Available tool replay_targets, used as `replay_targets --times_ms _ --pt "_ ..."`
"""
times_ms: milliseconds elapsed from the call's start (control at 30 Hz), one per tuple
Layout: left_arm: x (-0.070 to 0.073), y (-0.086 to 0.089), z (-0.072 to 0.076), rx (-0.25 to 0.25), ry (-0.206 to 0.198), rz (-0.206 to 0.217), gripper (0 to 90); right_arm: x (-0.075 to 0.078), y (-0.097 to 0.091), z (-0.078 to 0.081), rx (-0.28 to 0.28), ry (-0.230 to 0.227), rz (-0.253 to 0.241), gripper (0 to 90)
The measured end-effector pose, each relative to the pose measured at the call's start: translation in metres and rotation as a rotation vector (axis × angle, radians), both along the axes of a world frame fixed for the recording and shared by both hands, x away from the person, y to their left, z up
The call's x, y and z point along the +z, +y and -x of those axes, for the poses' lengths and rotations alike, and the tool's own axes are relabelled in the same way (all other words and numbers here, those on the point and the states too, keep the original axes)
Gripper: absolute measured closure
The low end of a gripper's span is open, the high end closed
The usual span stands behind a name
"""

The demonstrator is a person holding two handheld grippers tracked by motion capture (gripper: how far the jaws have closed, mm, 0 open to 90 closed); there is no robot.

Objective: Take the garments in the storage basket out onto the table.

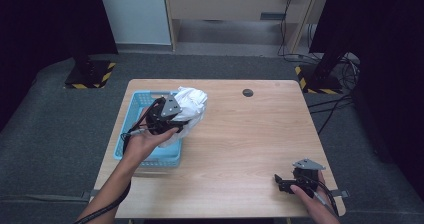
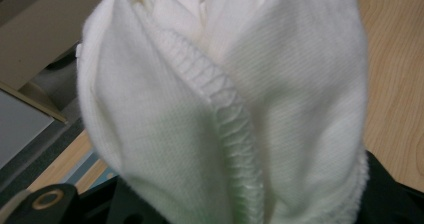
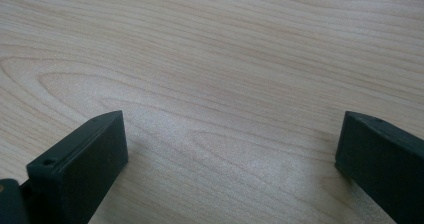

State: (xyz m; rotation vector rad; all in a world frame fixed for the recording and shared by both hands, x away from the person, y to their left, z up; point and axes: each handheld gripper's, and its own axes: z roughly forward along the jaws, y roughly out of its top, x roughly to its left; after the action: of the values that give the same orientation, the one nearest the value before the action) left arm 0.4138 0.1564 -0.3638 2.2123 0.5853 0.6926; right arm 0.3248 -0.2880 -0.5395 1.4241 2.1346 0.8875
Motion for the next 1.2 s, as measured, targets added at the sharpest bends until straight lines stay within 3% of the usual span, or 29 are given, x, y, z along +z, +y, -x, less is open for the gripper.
replay_targets --times_ms 367,1200 --pt "0.005 -0.015 0.005 -0.031 -0.016 -0.045 51.6 0.0 0.0 0.0 0.002 -0.001 0.001 0.2" --pt "0.004 -0.045 0.001 -0.078 -0.003 -0.058 51.5 0.0 0.0 0.0 0.005 0.0 0.0 0.2"
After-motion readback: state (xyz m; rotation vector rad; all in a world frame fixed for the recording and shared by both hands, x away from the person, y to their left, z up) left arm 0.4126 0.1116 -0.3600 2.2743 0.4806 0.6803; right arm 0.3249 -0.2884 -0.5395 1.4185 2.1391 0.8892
